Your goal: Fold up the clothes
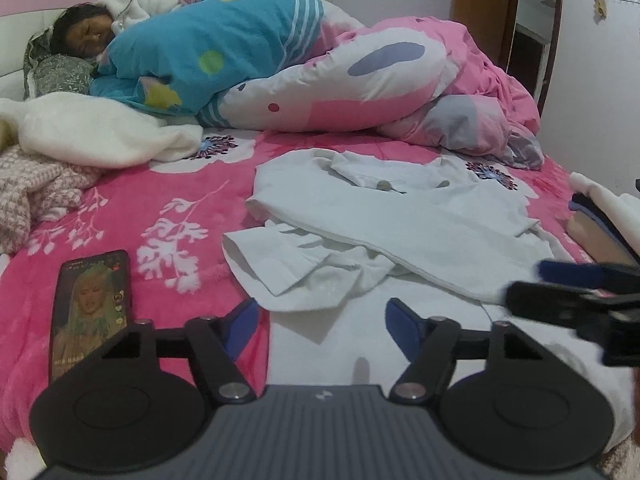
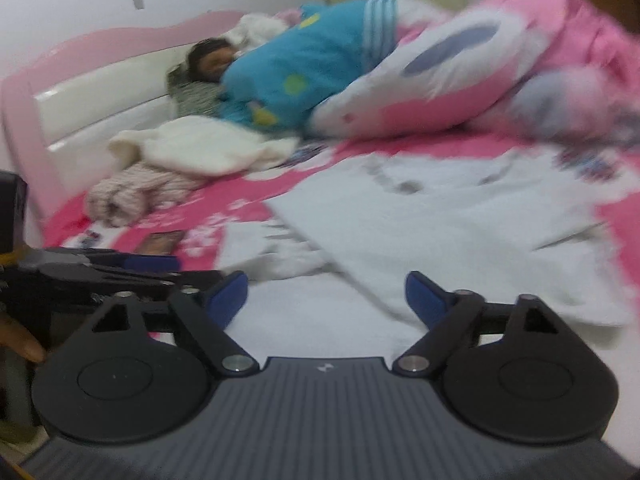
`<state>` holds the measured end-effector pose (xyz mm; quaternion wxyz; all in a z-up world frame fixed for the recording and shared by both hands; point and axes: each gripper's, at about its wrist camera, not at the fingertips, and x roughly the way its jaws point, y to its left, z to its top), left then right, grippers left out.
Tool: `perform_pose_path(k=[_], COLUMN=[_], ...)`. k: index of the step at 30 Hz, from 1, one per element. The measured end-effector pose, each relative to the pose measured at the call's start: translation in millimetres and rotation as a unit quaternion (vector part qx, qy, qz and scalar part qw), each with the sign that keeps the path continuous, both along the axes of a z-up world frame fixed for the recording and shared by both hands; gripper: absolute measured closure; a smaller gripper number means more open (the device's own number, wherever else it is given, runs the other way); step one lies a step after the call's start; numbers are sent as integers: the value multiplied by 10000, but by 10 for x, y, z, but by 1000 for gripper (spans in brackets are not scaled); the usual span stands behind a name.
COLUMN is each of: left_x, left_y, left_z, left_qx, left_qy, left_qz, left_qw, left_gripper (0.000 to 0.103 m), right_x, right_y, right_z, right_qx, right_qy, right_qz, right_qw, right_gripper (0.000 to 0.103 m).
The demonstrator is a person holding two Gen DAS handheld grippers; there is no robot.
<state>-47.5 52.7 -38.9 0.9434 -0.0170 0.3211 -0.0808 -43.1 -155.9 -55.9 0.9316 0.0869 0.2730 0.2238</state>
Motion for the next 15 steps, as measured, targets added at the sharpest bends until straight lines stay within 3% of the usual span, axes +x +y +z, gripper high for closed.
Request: perform_pose_path(k=[3, 7, 10, 12, 14, 15], left_x=[43, 28, -9, -63, -103, -108], left_y=[6, 110, 203, 239, 218, 195], left_z=[27, 76, 92, 86, 71, 62], left_qx=[85, -293, -824, -1128, -1114, -1013], left_qy=[72, 246, 568, 713, 676, 605], left_qz=[-49, 88, 161, 119, 98, 83], left_qw=[9999, 9992, 9948, 9910, 9914, 9930], left_gripper=[41, 52, 65, 65, 64, 62], right_x=[367, 829, 1020, 1086, 1122, 1135], right_y=[0, -30, 42, 80, 110, 124], right_z=[-135, -420, -521, -554, -589, -607], right_qx=[893, 2212, 2495, 2622, 2751, 2820], right_qy=[839, 2164, 2519, 2592, 2613, 2618], right_qz=[128, -1, -236, -400, -540, -603], right_qw=[9924, 9509, 9347, 9287, 9236, 9210], right_gripper=[38, 54, 62, 65, 67, 73])
